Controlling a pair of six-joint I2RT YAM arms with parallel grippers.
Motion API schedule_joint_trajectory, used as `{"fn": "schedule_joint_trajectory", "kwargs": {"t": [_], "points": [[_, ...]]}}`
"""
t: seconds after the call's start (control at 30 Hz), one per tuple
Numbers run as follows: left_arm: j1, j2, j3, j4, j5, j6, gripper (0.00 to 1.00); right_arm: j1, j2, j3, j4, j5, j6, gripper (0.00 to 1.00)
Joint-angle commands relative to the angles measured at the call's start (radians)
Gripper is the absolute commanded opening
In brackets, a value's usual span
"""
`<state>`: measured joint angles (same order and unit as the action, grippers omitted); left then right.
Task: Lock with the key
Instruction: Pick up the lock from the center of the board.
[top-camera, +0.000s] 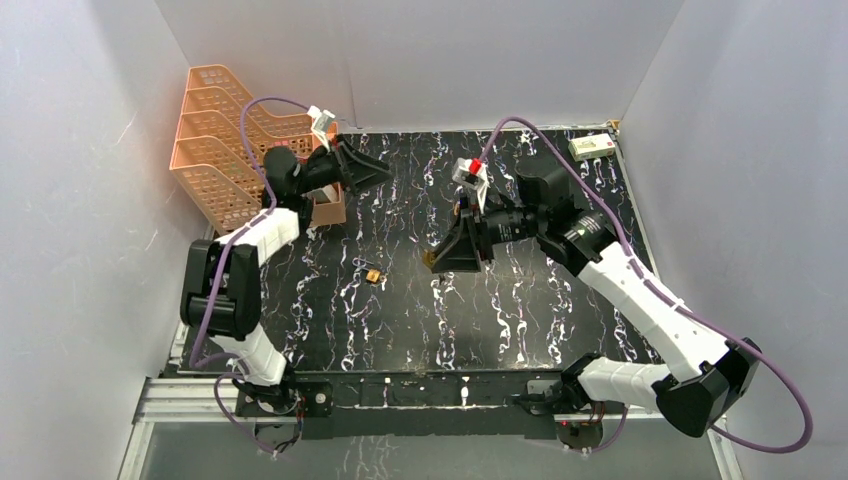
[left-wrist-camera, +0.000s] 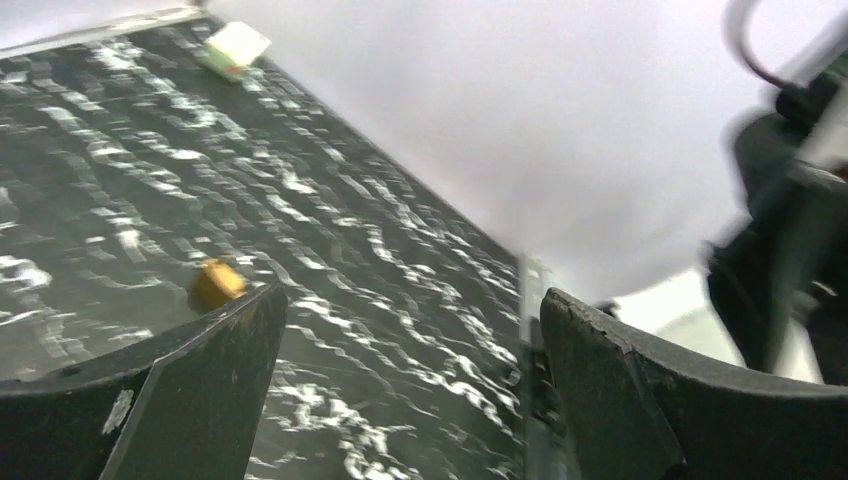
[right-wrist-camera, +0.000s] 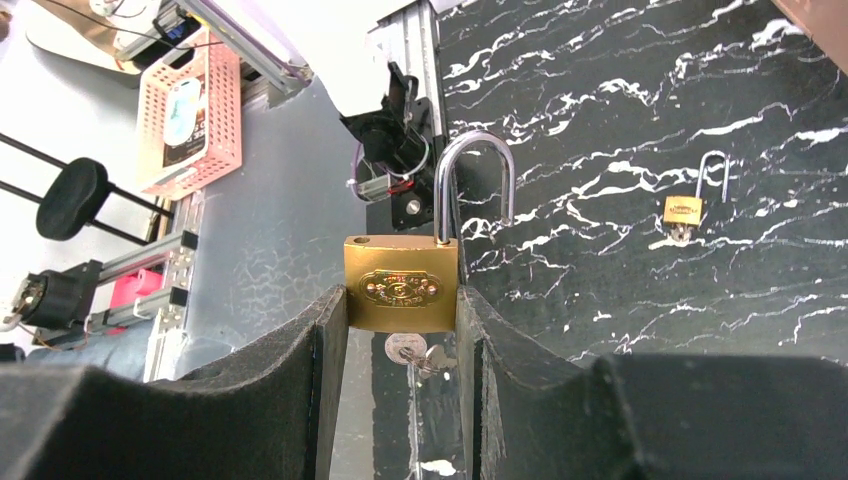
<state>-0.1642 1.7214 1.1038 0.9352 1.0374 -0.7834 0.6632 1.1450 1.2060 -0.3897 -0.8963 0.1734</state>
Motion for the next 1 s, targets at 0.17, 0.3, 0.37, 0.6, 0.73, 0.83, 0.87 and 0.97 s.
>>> {"fn": "schedule_joint_trajectory", "kwargs": {"t": [0.17,0.3,0.37,0.6,0.73,0.83,0.87,0.97], "points": [[0.002,-0.288,-0.162,0.768,0.383,-0.571,0.98,-0.005,0.1,0.165,-0.011,-0.195,-0.002,0.19],[-0.039,-0.298,-0.166,0.764,0.536,-0.63,0.98,-0.004,0.142,0.205,0.028,-0.265,0.048,0.19],[-0.078,-0.302,-0.165,0.761,0.602,-0.665,0.98,-0.005,0.158,0.227,0.024,-0.279,0.06,0.19],[-0.156,-0.357,-0.112,0.694,0.593,-0.57,0.98,-0.004,0.171,0.244,-0.007,-0.3,0.077,0.2],[-0.156,-0.368,-0.098,0.686,0.548,-0.523,0.98,-0.004,0.173,0.244,-0.013,-0.284,0.078,0.2],[-0.156,-0.374,-0.098,0.685,0.539,-0.519,0.98,-0.005,0.174,0.234,0.006,-0.276,0.091,0.21],[-0.155,-0.376,-0.1,0.685,0.537,-0.52,0.97,-0.005,0.174,0.23,0.018,-0.274,0.099,0.21],[-0.156,-0.383,-0.107,0.682,0.536,-0.52,0.93,-0.004,0.179,0.224,0.031,-0.271,0.109,0.21]]}}
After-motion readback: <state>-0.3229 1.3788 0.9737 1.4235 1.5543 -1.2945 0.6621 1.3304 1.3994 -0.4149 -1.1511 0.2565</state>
